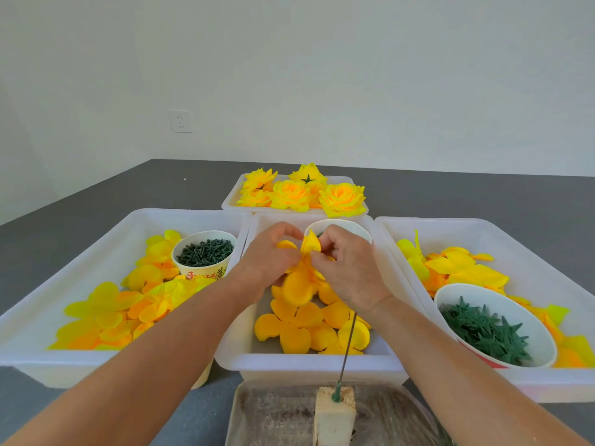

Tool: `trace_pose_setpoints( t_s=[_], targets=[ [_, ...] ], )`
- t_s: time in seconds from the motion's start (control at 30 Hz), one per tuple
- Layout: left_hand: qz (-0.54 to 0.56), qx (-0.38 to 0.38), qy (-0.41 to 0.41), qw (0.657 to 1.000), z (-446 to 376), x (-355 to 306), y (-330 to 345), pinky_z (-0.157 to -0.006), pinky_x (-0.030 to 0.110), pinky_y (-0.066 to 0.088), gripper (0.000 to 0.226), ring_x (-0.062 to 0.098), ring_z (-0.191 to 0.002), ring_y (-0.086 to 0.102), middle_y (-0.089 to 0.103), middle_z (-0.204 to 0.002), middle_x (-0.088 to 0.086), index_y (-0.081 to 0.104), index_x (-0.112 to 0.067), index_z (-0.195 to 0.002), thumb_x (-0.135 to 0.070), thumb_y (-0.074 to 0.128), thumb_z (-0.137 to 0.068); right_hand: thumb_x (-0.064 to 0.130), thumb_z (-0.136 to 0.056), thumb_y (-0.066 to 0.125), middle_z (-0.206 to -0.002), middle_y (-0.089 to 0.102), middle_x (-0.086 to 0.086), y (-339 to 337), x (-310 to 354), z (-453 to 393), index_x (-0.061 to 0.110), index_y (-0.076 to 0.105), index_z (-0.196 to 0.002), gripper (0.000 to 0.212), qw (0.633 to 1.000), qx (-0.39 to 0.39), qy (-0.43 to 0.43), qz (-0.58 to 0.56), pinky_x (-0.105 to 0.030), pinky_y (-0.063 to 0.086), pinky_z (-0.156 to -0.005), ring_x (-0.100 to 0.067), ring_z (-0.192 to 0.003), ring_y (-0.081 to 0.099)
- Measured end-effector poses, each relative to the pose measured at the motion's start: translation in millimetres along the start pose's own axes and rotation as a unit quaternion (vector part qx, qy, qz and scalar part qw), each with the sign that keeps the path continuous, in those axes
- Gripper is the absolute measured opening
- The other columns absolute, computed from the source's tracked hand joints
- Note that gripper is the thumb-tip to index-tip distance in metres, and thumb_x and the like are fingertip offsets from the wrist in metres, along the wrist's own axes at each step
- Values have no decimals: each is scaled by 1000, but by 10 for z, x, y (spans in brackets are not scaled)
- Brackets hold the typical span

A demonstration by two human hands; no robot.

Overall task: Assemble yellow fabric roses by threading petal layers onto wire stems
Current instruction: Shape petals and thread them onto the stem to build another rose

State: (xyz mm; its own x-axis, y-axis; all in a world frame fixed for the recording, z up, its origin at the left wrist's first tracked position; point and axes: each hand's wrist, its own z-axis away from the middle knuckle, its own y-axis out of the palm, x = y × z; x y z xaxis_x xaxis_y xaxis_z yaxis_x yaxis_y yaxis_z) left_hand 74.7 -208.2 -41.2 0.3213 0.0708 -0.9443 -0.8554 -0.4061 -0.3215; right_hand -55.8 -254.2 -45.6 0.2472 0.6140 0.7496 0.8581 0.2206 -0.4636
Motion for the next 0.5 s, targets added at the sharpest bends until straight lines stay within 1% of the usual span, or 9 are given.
trace_pose_setpoints(
  t_s=[0.1, 0.17, 0.23, 0.27, 0.3, 0.33, 0.4, 0.43, 0.5],
  targets=[
    [-29, 5, 56, 998, 1, 4, -8, -52, 31, 53, 16, 18, -58, 60, 59, -65, 4, 62, -18, -76, -4, 60, -84, 4, -85, 61, -66, 48, 7, -32, -9, -19, 21, 47, -68, 28, 999, -45, 10, 3, -22, 31, -59, -15, -68, 43],
    [-57, -15, 68, 996, 4, 12, 1, -54, 35, 54, 19, 22, -57, 57, 54, -63, 10, 56, -11, -68, -6, 62, -85, 8, -89, 58, -70, 46, 7, -14, -15, -30, 22, 43, -71, 27, 997, -66, 30, 27, -20, 26, -61, -17, -74, 43],
    [-22, -27, 49, 998, 0, 14, 10, -46, 31, 53, 23, 21, -47, 58, 53, -58, 11, 52, -8, -64, -3, 61, -85, 8, -90, 57, -68, 43, 8, 19, -11, -34, 15, 43, -77, 20, 995, -83, 36, 29, -21, 27, -63, -20, -75, 43],
    [7, -33, 38, 999, 0, 7, 13, -42, 29, 51, 24, 19, -42, 58, 53, -57, 11, 51, -7, -63, -1, 60, -85, 8, -90, 57, -68, 42, 8, 30, -5, -36, 13, 44, -78, 18, 995, -90, 40, 16, -23, 33, -64, -21, -75, 44],
    [33, -38, 28, 998, 1, -4, 12, -40, 27, 50, 25, 17, -40, 58, 54, -57, 11, 52, -6, -63, 0, 60, -85, 9, -90, 57, -68, 42, 8, 31, 0, -42, 12, 45, -79, 17, 994, -98, 45, 3, -25, 40, -65, -21, -74, 45],
    [54, -41, 20, 997, 1, -12, 10, -39, 27, 51, 24, 16, -41, 59, 55, -57, 11, 53, -6, -64, 1, 60, -85, 9, -90, 58, -69, 43, 8, 24, 6, -44, 12, 45, -79, 18, 993, -106, 49, -3, -19, 43, -64, -19, -72, 46],
    [88, -38, 3, 995, 0, -26, 1, -41, 27, 52, 19, 18, -46, 60, 57, -62, 13, 55, -4, -68, 1, 60, -86, 10, -89, 60, -68, 44, 8, 0, 12, -50, 16, 45, -74, 22, 992, -115, 55, -2, -8, 37, -56, -10, -65, 42],
    [100, -34, -2, 994, 1, -31, -4, -42, 28, 53, 16, 20, -48, 61, 58, -65, 14, 55, -2, -72, 2, 60, -86, 11, -89, 61, -69, 45, 7, -8, 4, -50, 18, 44, -72, 25, 992, -113, 59, -6, -8, 34, -54, -8, -65, 41],
    [90, -20, 4, 996, 6, -32, -7, -43, 28, 54, 11, 21, -49, 62, 59, -67, 16, 55, 1, -75, 4, 59, -86, 12, -89, 61, -75, 49, 2, -10, -3, -48, 16, 47, -75, 20, 993, -93, 70, -16, -16, 32, -55, -14, -71, 45]
  ],
)
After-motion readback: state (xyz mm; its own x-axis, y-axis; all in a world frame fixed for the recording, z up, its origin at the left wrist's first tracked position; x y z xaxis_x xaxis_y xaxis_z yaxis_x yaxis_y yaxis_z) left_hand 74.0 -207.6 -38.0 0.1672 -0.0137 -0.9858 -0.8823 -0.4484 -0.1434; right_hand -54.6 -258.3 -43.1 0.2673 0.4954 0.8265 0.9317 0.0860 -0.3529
